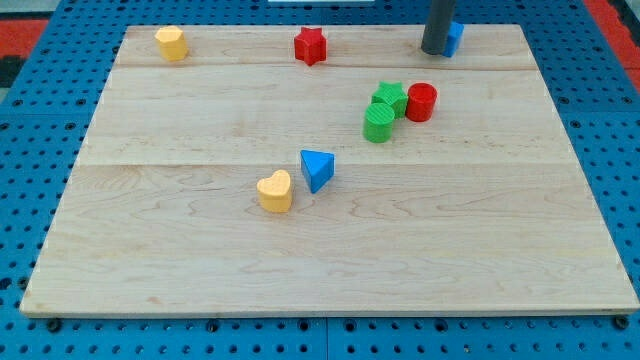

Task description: Put the green circle vertically below the yellow hexagon

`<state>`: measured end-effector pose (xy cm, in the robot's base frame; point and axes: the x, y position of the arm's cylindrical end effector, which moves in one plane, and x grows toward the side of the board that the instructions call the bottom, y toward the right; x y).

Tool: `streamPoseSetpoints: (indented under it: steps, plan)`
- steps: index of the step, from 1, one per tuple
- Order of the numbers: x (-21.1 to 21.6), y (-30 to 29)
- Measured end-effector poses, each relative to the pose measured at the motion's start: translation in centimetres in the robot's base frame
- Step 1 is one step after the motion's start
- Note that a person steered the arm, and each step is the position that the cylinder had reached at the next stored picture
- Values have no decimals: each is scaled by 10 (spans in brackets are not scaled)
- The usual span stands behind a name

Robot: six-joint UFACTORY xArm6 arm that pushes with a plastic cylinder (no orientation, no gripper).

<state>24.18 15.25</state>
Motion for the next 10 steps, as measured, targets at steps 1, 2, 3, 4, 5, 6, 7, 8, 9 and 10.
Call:
streamPoseSetpoints:
  steps: [1, 2, 3, 4, 5, 6, 7, 8, 9, 10]
  plan:
    - [5, 0]
    - [31, -2]
    - [64, -17]
    - [101, -17]
    - [126, -15]
    - [133, -37]
    - [138, -94]
    - [138, -189]
    - [154, -175]
    - [172, -147]
